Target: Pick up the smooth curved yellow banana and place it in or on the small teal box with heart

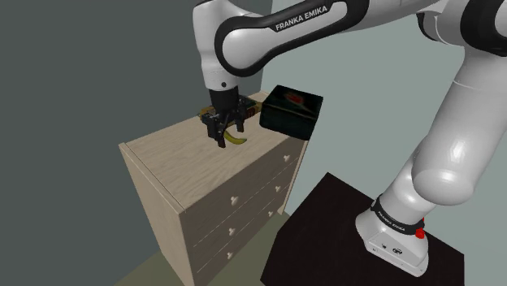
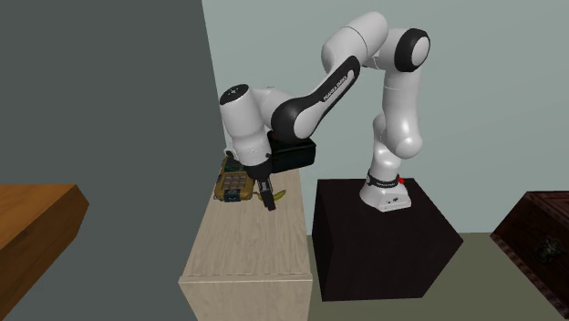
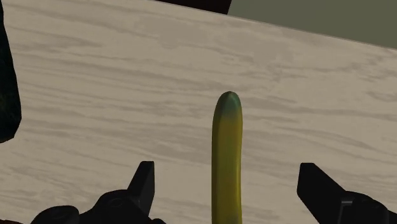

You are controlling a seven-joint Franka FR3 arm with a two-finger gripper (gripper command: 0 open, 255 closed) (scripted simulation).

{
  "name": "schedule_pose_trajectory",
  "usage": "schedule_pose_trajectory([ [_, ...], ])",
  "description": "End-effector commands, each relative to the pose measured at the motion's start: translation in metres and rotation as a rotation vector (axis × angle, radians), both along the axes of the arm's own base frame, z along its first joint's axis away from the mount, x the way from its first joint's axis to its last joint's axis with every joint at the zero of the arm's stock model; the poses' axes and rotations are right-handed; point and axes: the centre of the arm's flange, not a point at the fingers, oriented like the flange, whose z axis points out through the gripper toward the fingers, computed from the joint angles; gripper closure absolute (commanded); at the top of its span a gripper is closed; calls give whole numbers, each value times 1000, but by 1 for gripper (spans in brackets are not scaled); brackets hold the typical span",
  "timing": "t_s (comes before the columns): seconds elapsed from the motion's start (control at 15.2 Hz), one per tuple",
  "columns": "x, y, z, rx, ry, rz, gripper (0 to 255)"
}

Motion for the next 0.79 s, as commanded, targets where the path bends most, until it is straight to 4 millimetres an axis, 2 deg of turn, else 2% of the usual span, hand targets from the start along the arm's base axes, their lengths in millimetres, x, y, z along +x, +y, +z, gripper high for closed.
schedule_pose_trajectory([
  [0.0,0,0,0,0,0,0,0],
  [0.2,0,0,0,0,0,0,0],
  [0.26,0,0,0,0,0,0,255],
  [0.73,4,3,2,0,0,0,255],
])
